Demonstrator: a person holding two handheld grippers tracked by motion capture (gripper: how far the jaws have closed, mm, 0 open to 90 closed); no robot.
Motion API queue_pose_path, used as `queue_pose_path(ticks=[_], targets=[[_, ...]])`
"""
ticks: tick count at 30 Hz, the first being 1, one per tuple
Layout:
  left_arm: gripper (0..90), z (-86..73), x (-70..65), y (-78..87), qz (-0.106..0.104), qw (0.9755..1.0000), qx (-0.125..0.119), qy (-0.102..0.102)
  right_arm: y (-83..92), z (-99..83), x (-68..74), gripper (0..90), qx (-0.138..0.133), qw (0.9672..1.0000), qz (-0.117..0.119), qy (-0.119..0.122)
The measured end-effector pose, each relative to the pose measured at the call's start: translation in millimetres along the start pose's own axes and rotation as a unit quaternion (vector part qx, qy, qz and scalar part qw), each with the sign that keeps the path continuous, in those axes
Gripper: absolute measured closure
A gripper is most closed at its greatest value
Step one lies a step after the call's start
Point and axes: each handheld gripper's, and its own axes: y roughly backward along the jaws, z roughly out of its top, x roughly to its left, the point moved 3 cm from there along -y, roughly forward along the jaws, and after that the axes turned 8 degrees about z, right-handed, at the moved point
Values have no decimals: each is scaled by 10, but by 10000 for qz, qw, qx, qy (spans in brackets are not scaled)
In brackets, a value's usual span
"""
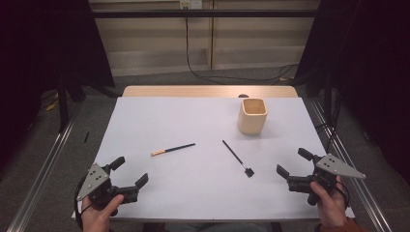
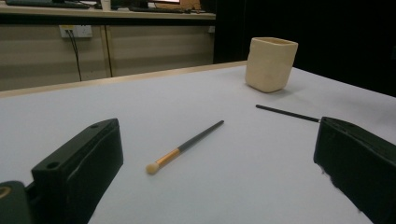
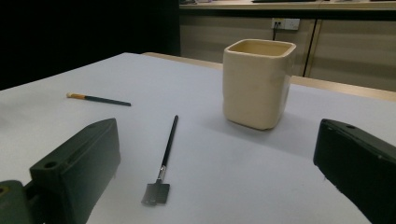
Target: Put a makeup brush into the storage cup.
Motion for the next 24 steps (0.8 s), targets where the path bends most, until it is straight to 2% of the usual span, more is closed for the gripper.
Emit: queue_pose_path(ticks=[19, 24], targets=[[13, 2, -11, -6, -100, 9999, -3, 54, -19, -11, 12, 0, 27, 10000, 78, -35], [18, 5, -22, -27, -189, 9998, 33, 56, -8, -14, 15, 0, 27, 10000, 69, -35]])
